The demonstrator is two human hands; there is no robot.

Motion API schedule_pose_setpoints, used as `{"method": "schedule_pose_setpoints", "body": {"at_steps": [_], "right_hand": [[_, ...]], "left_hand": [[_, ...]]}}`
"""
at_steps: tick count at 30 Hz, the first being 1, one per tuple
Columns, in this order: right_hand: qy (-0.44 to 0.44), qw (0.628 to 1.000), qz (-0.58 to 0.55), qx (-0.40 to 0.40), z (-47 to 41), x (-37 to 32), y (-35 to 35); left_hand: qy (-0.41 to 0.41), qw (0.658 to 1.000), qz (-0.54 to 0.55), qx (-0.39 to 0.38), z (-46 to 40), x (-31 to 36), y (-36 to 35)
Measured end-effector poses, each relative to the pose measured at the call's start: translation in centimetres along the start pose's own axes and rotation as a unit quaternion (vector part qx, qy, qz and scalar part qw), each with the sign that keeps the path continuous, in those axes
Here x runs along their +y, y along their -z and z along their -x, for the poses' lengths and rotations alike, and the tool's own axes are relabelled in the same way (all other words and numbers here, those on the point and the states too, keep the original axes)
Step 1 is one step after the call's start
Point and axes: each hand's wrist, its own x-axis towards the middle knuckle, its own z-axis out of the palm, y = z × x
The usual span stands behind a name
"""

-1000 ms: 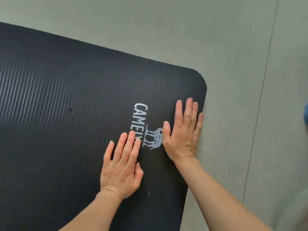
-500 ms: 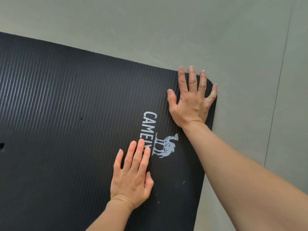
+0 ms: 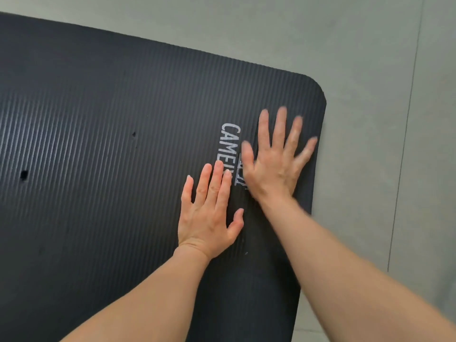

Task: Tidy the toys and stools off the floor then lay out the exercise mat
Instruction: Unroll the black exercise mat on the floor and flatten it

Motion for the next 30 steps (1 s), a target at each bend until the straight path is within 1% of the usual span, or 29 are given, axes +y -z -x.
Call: {"method": "schedule_pose_setpoints", "body": {"at_steps": [3,5,7,9,12,14,16,18,21,23,27,28,30], "right_hand": [[-0.008,1.000,0.022,-0.018,10.7,0.7,-1.1],[0.008,0.999,0.029,-0.017,14.0,1.5,-1.9],[0.007,1.000,0.025,0.008,13.6,1.7,-2.3],[0.005,0.999,0.023,0.024,13.3,1.5,-2.2],[0.003,0.999,0.012,0.038,13.6,1.4,-2.1],[0.000,0.999,0.004,0.045,13.3,1.3,-2.1],[-0.005,0.998,-0.003,0.056,13.5,1.6,-2.3],[-0.006,0.997,-0.009,0.073,14.1,1.7,-2.5],[-0.007,0.996,-0.024,0.089,15.3,1.8,-2.8],[-0.013,0.997,-0.024,0.072,19.0,1.9,-3.2],[-0.014,1.000,-0.006,-0.002,30.9,1.7,-4.1],[-0.012,1.000,-0.004,-0.006,32.6,1.8,-4.5],[-0.015,1.000,-0.004,0.001,33.0,1.9,-5.0]], "left_hand": [[0.006,0.999,0.017,0.032,0.1,-0.2,-0.2],[0.001,0.998,0.035,0.047,0.3,0.0,-0.3],[-0.005,0.997,0.035,0.068,0.1,0.0,-0.2],[0.007,0.997,0.027,0.077,1.5,-0.1,-0.4],[0.023,0.998,0.037,0.038,9.2,1.0,-1.6],[0.015,0.999,0.032,0.005,15.7,2.0,-2.8],[0.009,0.999,0.031,-0.006,19.9,2.4,-4.0],[0.025,0.999,0.025,0.002,20.6,2.2,-4.6],[0.027,1.000,0.010,0.001,19.9,2.2,-4.4],[0.022,1.000,0.010,0.012,20.3,2.2,-4.6],[0.021,1.000,-0.001,0.019,20.2,2.2,-4.8],[0.018,1.000,0.002,0.024,20.3,2.2,-4.8],[0.017,0.999,0.003,0.033,20.2,2.3,-4.6]]}}
